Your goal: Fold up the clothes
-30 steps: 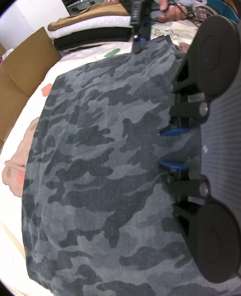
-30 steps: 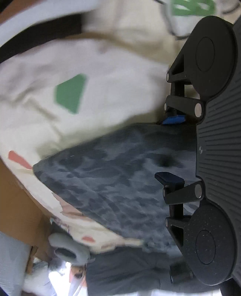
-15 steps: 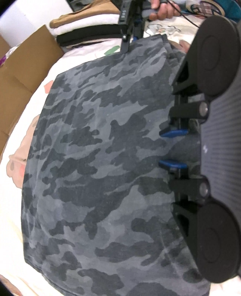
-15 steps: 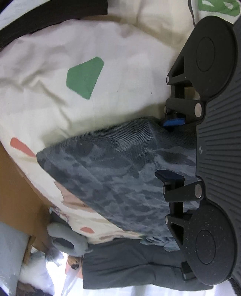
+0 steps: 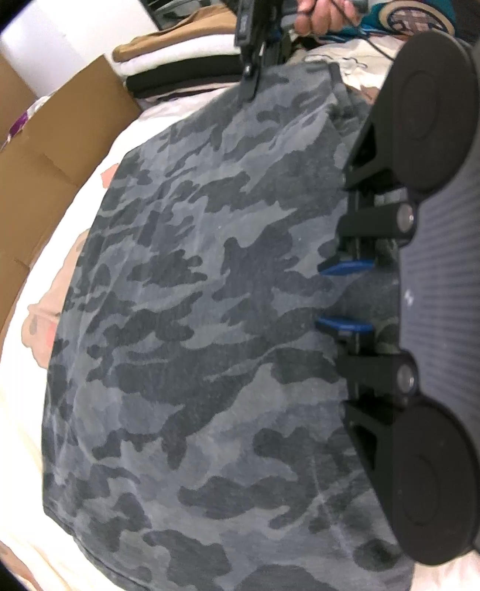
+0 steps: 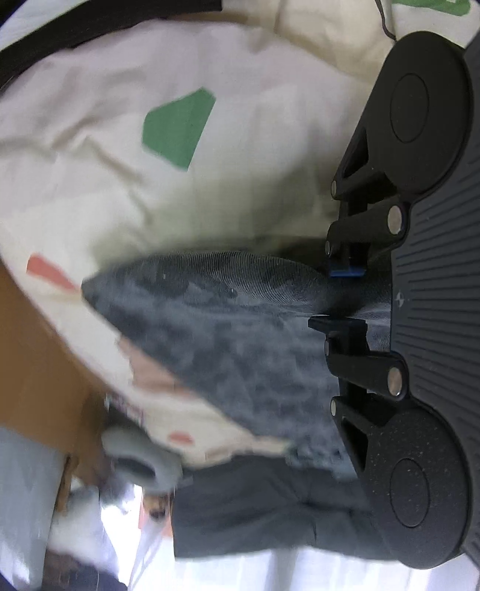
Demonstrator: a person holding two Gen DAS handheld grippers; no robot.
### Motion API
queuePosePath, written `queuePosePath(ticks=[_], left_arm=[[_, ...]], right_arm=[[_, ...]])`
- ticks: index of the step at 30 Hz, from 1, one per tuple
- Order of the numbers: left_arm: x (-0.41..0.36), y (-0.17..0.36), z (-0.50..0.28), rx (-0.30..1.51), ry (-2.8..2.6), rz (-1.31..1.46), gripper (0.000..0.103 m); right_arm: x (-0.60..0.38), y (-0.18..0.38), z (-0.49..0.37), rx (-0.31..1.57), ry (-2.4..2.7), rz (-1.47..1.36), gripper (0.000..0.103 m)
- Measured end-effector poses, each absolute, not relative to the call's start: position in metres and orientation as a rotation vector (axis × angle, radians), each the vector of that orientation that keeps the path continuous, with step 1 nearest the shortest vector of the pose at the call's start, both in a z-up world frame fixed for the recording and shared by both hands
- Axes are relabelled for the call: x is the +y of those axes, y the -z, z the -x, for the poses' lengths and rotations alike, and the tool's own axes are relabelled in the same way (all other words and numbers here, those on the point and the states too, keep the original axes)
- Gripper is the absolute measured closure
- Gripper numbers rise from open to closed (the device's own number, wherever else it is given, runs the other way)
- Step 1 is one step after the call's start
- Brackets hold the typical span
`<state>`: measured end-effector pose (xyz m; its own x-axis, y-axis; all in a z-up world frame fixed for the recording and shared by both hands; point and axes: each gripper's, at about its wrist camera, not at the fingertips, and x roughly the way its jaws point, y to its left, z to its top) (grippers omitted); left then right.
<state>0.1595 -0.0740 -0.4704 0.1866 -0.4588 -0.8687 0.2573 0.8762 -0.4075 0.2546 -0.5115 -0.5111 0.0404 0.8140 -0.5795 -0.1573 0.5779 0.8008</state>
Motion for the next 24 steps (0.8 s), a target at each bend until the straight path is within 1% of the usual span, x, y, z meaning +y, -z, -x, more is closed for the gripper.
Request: queuePosePath(ticks=[3,6,7,8,9,15,18,19,24], left_arm=[[-0.076,0.469,-0.162,1.3,0.511,0.174,0.076],[-0.075,0.471,-0.163,1.306,0.492,0.203,0.077],[-0.075,0.471,-0.163,1.308,0.484,0.218,0.077],[-0.073,0.472,-0.163,1.31,0.482,0.231,0.077],[-0.072,0.472,-0.163,1.314,0.482,0.242,0.077],[-0.073,0.467,-0.167,1.338,0.484,0.229,0.078],[-0.074,0.462,-0.17,1.339,0.464,0.256,0.078],[-0.075,0.459,-0.172,1.328,0.462,0.274,0.078],[-0.088,0.456,-0.185,1.285,0.473,0.249,0.078]], right_arm=[[-0.51,0.511,-0.26,1.317,-0.841,-0.63,0.08],[-0.508,0.525,-0.264,1.333,-0.769,-0.639,0.079],[-0.505,0.528,-0.264,1.331,-0.76,-0.63,0.075],[-0.503,0.531,-0.265,1.328,-0.753,-0.617,0.065],[-0.5,0.534,-0.266,1.327,-0.746,-0.609,0.063],[-0.492,0.542,-0.276,1.325,-0.749,-0.617,0.062],[-0.49,0.543,-0.276,1.31,-0.743,-0.589,0.07],[-0.49,0.544,-0.276,1.313,-0.742,-0.588,0.074],[-0.49,0.543,-0.278,1.324,-0.748,-0.591,0.078]])
